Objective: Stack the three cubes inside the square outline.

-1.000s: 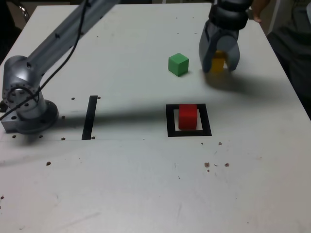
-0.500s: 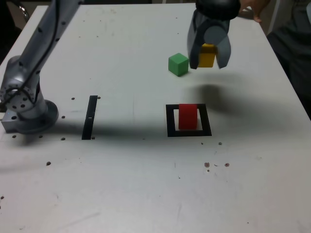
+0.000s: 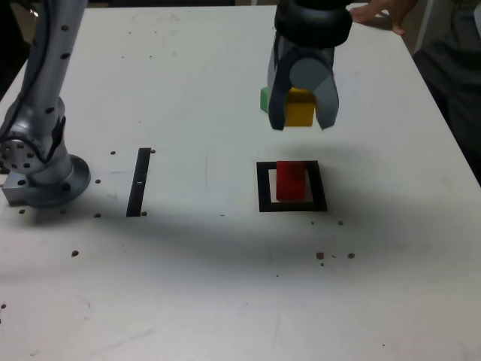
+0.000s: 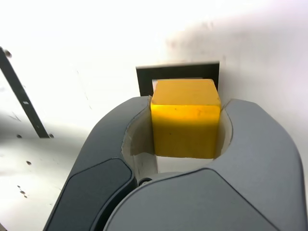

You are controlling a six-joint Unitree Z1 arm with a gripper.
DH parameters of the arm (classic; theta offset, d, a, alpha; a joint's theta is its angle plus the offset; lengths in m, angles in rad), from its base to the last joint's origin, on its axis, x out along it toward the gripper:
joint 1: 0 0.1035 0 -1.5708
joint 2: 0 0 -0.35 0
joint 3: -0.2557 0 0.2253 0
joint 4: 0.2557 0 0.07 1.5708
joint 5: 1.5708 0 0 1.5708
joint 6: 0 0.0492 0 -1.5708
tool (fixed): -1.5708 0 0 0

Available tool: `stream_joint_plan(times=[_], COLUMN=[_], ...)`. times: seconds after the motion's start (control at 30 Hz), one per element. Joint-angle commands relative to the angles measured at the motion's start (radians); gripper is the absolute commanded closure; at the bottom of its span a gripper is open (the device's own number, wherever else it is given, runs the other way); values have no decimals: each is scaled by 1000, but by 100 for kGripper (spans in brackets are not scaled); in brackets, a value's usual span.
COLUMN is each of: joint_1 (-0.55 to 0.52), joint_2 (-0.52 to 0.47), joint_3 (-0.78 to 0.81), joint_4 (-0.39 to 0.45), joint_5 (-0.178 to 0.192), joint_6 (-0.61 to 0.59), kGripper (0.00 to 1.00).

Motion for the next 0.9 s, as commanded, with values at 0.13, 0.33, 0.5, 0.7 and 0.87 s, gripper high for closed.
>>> stream_joint_plan(times=[0.13, 0.33, 0.5, 0.7, 0.87], joint_1=[-59, -93, -97, -97, -97], joint_2=[-32, -34, -31, -19, -12], joint_3=[63, 119, 144, 162, 169], joint_4=[-47, -99, -121, -142, -152], joint_5=[-35, -54, -68, -76, -78], joint_6=[-49, -78, -83, -83, -83], kGripper=[78, 78, 78, 78, 78])
